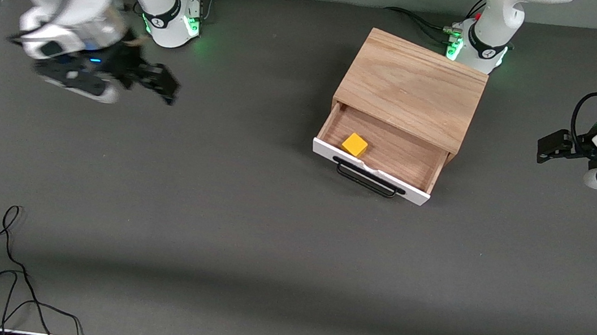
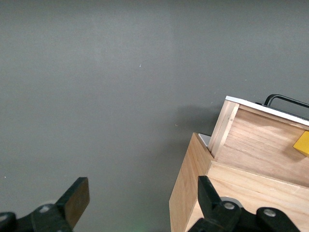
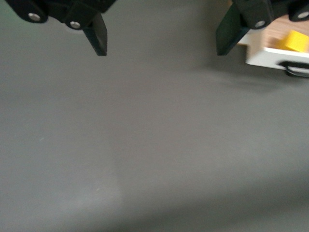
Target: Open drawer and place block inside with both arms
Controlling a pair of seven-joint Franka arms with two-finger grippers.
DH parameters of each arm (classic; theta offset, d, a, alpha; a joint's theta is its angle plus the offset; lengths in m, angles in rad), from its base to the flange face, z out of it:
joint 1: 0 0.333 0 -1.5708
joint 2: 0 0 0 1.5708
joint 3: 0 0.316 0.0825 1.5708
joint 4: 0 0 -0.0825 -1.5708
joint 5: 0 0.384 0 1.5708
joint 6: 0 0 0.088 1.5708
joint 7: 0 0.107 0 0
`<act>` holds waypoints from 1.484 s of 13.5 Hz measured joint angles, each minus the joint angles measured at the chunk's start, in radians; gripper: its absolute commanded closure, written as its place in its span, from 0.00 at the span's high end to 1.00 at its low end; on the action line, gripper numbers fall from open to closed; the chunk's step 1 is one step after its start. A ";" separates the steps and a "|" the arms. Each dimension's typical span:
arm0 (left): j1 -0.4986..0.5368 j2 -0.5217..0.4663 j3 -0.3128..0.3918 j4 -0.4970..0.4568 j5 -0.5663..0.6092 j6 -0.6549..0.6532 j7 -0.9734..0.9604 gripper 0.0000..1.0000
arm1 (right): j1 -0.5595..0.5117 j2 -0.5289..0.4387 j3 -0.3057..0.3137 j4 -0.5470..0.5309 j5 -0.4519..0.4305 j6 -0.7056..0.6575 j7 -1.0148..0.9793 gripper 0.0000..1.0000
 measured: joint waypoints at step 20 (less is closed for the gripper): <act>0.000 0.000 -0.001 0.000 0.000 0.000 0.000 1.00 | -0.249 0.010 -0.154 -0.027 -0.002 -0.008 -0.623 1.00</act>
